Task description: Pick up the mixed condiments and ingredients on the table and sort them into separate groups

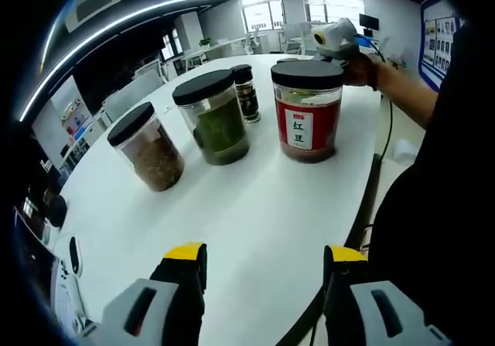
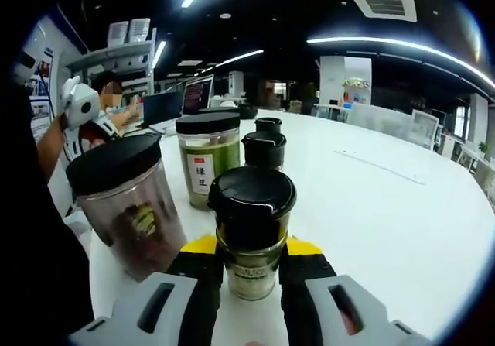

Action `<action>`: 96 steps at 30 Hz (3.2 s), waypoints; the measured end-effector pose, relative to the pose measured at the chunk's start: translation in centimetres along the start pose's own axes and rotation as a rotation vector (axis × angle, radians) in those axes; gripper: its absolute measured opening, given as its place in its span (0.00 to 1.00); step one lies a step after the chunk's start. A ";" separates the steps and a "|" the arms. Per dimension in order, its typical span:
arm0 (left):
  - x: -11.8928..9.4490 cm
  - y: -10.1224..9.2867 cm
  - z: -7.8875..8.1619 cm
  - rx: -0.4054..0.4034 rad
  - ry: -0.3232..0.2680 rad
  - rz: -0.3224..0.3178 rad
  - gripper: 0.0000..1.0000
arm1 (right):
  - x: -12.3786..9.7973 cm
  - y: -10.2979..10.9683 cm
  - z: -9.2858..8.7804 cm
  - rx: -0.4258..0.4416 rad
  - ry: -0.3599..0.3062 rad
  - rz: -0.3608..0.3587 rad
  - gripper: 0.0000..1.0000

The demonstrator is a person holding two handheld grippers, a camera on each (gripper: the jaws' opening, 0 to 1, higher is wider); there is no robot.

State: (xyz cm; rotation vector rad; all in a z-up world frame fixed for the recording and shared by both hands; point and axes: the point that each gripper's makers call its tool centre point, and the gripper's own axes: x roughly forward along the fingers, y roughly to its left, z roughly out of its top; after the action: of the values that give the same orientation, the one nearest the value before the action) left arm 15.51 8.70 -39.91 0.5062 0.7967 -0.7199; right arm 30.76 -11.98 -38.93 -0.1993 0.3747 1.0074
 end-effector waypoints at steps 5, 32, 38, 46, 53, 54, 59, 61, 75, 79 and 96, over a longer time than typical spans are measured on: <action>0.0 0.2 -0.2 -0.014 0.006 0.007 0.61 | -0.1 0.2 0.0 -0.039 -0.018 -0.009 0.29; 0.2 0.3 0.5 0.011 -0.008 0.000 0.67 | -4.4 -7.0 1.2 0.061 -0.071 -0.211 0.29; 0.6 -0.6 0.8 0.059 -0.009 -0.029 0.68 | -5.8 -9.0 1.3 0.064 -0.066 -0.268 0.29; 0.6 -0.2 0.6 0.057 -0.001 -0.016 0.68 | -7.9 -13.5 0.3 0.094 -0.052 -0.393 0.29; 0.7 0.1 0.8 0.039 -0.005 -0.014 0.68 | -9.1 -17.4 -0.3 0.164 -0.097 -0.488 0.29; 0.6 0.1 0.8 0.039 -0.007 -0.013 0.68 | -9.3 -17.8 -0.3 0.158 -0.099 -0.504 0.29; 0.5 0.4 0.7 0.034 0.002 -0.001 0.68 | -9.9 -19.7 -0.7 0.202 -0.130 -0.572 0.29; 0.4 0.4 0.8 0.028 -0.003 0.000 0.68 | -10.0 -20.4 -1.0 0.216 -0.136 -0.588 0.29; 0.0 0.2 1.1 0.018 -0.019 0.005 0.68 | -9.2 -22.8 -1.8 0.176 -0.121 -0.660 0.29; 0.0 0.3 1.3 0.014 -0.028 0.004 0.68 | -8.9 -23.3 -1.9 0.175 -0.120 -0.671 0.29; 0.2 0.6 0.8 -0.008 -0.018 0.008 0.68 | -7.5 -23.9 -2.7 0.177 -0.109 -0.668 0.29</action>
State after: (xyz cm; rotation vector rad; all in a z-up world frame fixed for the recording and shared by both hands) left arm 16.41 8.47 -39.52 0.4946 0.7797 -0.7129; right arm 47.00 -31.29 -38.70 -0.0959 0.2665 0.3229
